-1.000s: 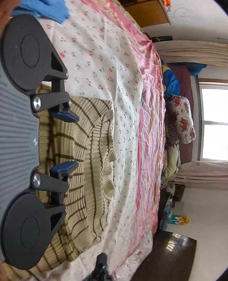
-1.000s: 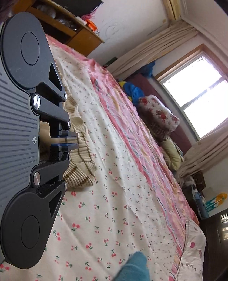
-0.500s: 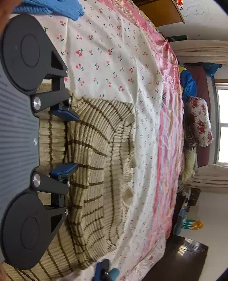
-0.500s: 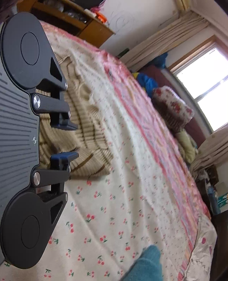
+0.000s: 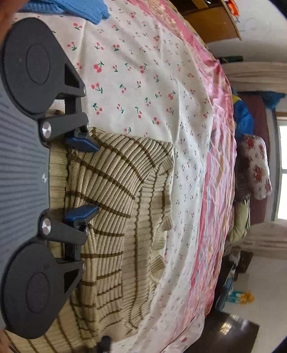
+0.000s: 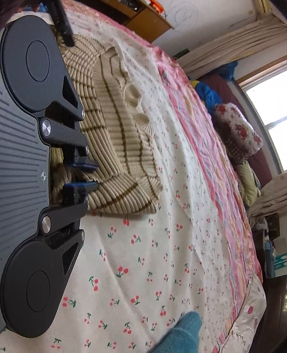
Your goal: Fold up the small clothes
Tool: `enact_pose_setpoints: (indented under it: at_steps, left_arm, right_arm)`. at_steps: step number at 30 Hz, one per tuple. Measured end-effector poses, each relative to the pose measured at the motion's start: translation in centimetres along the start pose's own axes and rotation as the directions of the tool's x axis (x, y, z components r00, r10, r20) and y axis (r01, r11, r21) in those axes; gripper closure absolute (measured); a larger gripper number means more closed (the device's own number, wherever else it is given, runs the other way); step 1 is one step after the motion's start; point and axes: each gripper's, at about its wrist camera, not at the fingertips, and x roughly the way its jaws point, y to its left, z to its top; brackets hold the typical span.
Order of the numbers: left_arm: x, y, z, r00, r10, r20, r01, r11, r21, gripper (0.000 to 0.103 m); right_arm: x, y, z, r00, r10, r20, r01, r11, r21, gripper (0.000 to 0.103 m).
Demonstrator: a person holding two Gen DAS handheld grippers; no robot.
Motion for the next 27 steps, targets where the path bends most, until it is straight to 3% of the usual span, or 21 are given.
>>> enact_pose_setpoints:
  at_steps: [8, 10, 11, 15, 19, 22, 27]
  left_arm:
    - [-2.2, 0.0, 0.4, 0.999, 0.003, 0.042, -0.003, 1.0, -0.01, 0.044]
    - [-2.8, -0.1, 0.5, 0.998, -0.006, 0.056, 0.007, 1.0, -0.013, 0.044]
    - [-2.8, -0.2, 0.6, 0.998, -0.011, 0.059, 0.012, 1.0, -0.007, 0.044]
    - [-2.4, -1.2, 0.7, 0.998, -0.028, 0.052, 0.027, 1.0, 0.013, 0.044]
    - [-1.1, -2.4, 0.3, 1.0, -0.021, -0.001, 0.021, 0.998, 0.058, 0.044]
    - [-0.8, -2.4, -0.1, 1.0, -0.017, -0.018, 0.019, 0.996, 0.084, 0.043]
    - [-2.1, -0.9, -0.4, 1.0, -0.011, -0.015, 0.012, 0.999, 0.046, 0.043]
  right_arm:
    - [-0.4, 0.2, 0.3, 1.0, -0.023, 0.009, 0.023, 0.999, -0.023, 0.095]
    - [-1.1, 0.4, 0.6, 0.999, -0.037, 0.037, 0.038, 0.999, -0.025, 0.092]
    - [-1.8, 0.6, 0.8, 0.997, -0.047, 0.068, 0.05, 0.998, -0.037, 0.085]
    - [-3.3, 1.4, 0.9, 0.991, 0.005, 0.136, 0.006, 0.997, -0.076, 0.085]
    - [-2.3, 2.4, 0.2, 0.994, 0.085, 0.07, -0.075, 0.988, -0.134, 0.085]
    - [-0.1, 2.5, -0.6, 0.999, 0.02, -0.026, -0.024, 0.984, -0.174, 0.087]
    - [-0.7, 2.1, 0.0, 0.999, 0.043, -0.013, -0.044, 0.989, -0.139, 0.086]
